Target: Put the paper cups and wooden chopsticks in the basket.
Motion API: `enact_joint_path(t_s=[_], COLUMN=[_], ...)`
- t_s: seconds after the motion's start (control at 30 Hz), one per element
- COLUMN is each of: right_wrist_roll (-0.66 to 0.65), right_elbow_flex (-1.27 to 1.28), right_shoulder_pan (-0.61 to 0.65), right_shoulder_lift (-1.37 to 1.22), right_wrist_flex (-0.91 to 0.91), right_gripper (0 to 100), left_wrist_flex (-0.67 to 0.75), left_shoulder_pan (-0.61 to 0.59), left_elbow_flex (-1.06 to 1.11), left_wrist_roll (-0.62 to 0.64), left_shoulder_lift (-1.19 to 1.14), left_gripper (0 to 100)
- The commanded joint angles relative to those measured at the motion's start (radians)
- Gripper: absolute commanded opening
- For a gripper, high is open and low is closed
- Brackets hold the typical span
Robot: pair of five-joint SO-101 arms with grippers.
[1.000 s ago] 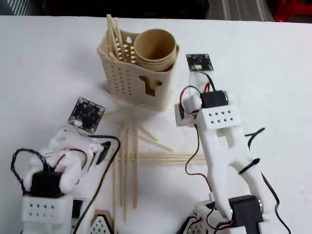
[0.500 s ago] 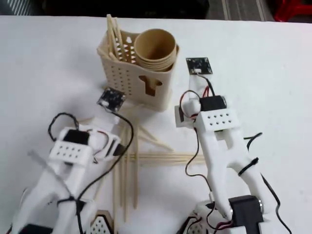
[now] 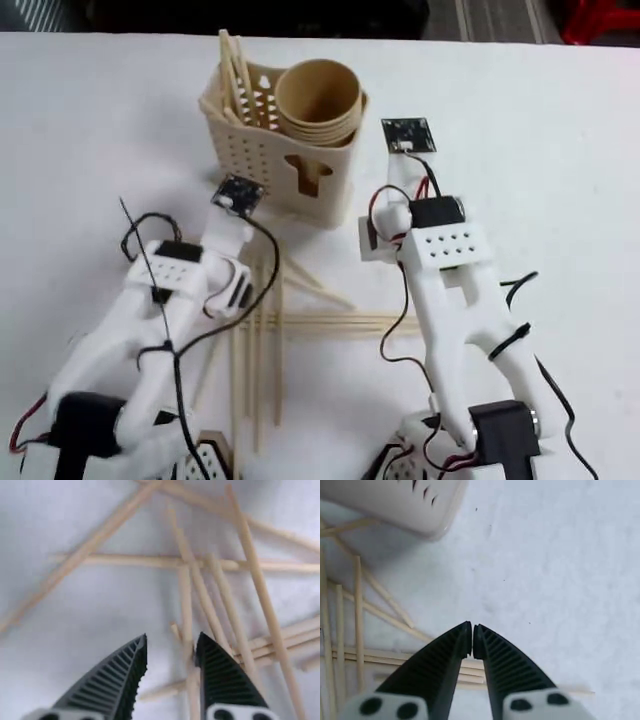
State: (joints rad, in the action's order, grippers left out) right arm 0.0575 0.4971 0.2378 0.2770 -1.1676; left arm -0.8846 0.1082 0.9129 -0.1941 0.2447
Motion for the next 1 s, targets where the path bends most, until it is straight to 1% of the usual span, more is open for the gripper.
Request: enact_joint_path(t_s=[0.0, 0.1, 0.2, 0.33, 0.43, 0.5, 0.63, 0.8, 0.97], right_wrist_roll=[0.009, 0.008, 0.008, 0.008, 0.008, 0.006, 0.006, 0.006, 0.006], right_elbow_flex=[-0.005, -0.005, -0.005, -0.005, -0.005, -0.005, -0.005, -0.005, -0.005], right_shoulder_pan=[-0.012, -0.012, -0.012, -0.012, -0.012, -0.012, -0.013, -0.042, -0.042], right_shoulder_lift=[0.024, 0.024, 0.024, 0.024, 0.024, 0.024, 0.024, 0.024, 0.024], right_wrist_flex=[0.013, 0.013, 0.013, 0.013, 0.013, 0.013, 0.013, 0.013, 0.013], right_gripper=[1.8, 1.8, 1.8, 1.8, 1.8, 1.8, 1.8, 1.8, 1.8], left_wrist_flex=[-0.035, -0.044, -0.058, -0.069, -0.101, -0.115, -0.218, -0.374, -0.486], left_shoulder_pan=[0.047, 0.079, 0.084, 0.084, 0.090, 0.090, 0.084, 0.081, 0.087], left_elbow_flex=[-0.066, -0.077, -0.087, -0.089, -0.095, -0.106, -0.190, -0.353, -0.499], left_wrist_roll=[0.003, 0.002, 0.002, 0.000, -0.002, -0.026, -0.086, -0.092, -0.092], left_shoulder_lift=[-0.033, -0.054, -0.065, -0.065, -0.059, -0.058, -0.058, -0.058, -0.058], left_gripper=[14, 12, 10, 3, 2, 2, 2, 2, 2])
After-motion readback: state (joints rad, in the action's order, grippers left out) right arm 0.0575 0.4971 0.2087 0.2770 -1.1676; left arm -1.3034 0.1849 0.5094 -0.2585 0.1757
